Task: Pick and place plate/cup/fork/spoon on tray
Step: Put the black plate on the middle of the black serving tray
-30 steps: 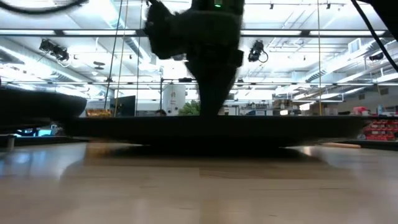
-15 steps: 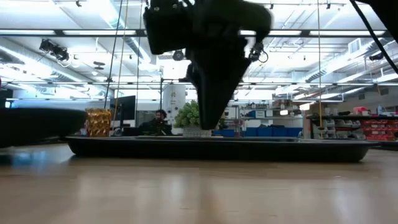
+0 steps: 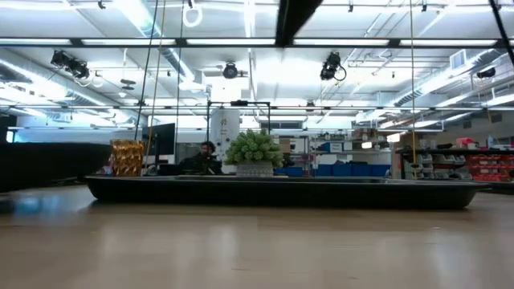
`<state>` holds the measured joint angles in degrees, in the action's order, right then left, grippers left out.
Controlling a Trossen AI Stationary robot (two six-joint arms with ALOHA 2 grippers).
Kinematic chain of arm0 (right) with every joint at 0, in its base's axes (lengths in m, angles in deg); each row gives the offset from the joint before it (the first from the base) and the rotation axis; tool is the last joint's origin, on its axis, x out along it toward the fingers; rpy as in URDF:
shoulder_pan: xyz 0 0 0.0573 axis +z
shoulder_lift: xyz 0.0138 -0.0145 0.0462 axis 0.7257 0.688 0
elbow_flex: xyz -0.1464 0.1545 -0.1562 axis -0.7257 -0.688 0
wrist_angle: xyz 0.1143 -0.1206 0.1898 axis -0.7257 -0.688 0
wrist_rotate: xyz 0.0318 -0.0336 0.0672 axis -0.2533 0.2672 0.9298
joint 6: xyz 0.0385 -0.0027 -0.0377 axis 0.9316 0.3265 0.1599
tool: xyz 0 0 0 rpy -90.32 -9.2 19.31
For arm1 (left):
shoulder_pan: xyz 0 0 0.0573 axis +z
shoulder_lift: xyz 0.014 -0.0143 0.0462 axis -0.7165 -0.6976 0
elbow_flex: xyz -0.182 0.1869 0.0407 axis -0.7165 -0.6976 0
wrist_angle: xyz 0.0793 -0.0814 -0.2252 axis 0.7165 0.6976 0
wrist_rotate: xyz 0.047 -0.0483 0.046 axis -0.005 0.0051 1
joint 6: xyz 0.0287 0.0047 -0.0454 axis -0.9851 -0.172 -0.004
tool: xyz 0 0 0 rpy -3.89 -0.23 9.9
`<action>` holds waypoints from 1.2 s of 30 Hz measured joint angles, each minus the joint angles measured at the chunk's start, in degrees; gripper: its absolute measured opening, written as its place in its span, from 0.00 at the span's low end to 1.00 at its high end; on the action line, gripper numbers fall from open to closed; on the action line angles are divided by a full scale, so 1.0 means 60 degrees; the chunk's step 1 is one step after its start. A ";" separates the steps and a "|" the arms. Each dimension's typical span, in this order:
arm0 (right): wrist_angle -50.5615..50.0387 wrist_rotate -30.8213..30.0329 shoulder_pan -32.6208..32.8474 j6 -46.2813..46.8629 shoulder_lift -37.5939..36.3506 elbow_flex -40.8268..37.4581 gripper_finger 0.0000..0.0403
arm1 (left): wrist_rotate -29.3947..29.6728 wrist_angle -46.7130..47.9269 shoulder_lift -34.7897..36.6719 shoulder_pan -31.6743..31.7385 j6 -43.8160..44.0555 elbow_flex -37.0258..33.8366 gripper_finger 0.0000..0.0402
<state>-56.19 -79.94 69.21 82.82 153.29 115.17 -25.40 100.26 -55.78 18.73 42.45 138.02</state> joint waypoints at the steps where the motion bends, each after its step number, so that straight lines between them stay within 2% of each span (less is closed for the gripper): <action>1: 0.0057 -0.0256 0.0088 0.0137 -0.0330 -0.0190 0.52 | -0.0005 0.0297 -0.0273 -0.0076 0.0006 0.0267 0.42; 4: 0.0645 -0.0457 0.0260 0.0704 -0.1327 -0.0930 0.52 | -0.0080 0.2056 -0.1024 -0.0133 0.0013 0.1273 0.38; 7: 0.1371 -0.0418 0.0333 0.1288 -0.2138 -0.1773 0.52 | -0.0152 0.4693 -0.1427 0.0017 0.0375 0.2032 0.37; 10: 0.1889 -0.0444 0.0335 0.1923 -0.2710 -0.2551 0.52 | -0.0043 0.6976 -0.1392 0.0327 0.1416 0.1999 0.38; 14: 0.2221 -0.0461 0.0244 0.3017 -0.3133 -0.3402 0.52 | -0.0339 0.8371 -0.0997 0.0784 0.2224 0.1077 0.46; 18: 0.2516 -0.0413 0.0045 0.3770 -0.3173 -0.3965 0.52 | -0.2369 0.8059 -0.0640 0.1731 0.1983 -0.0748 0.59; 23: 0.2715 0.0022 -0.0440 0.4428 -0.3016 -0.4135 0.52 | -0.4907 0.7479 -0.0672 0.3096 0.0220 -0.3439 0.76; 25: 0.2743 0.0125 -0.0624 0.4680 -0.2999 -0.4142 0.52 | -0.5182 0.7189 -0.0788 0.3578 -0.0492 -0.4249 0.80; 28: 0.2959 0.0132 -0.0889 0.4744 -0.2999 -0.4139 0.52 | -0.5057 0.7146 -0.0789 0.4132 -0.1396 -0.4954 0.83; 33: 0.3016 0.0377 -0.1405 0.5180 -0.2999 -0.4139 0.52 | -0.4812 0.6512 -0.0789 0.4758 -0.2918 -0.5240 0.82; 36: 0.3034 0.0388 -0.1640 0.5284 -0.2999 -0.4139 0.52 | -0.5473 0.5531 -0.0786 0.5041 -0.3660 -0.5396 0.81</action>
<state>-37.98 -77.61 59.36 114.53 135.30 90.34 -58.24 133.44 -60.50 48.97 20.49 105.64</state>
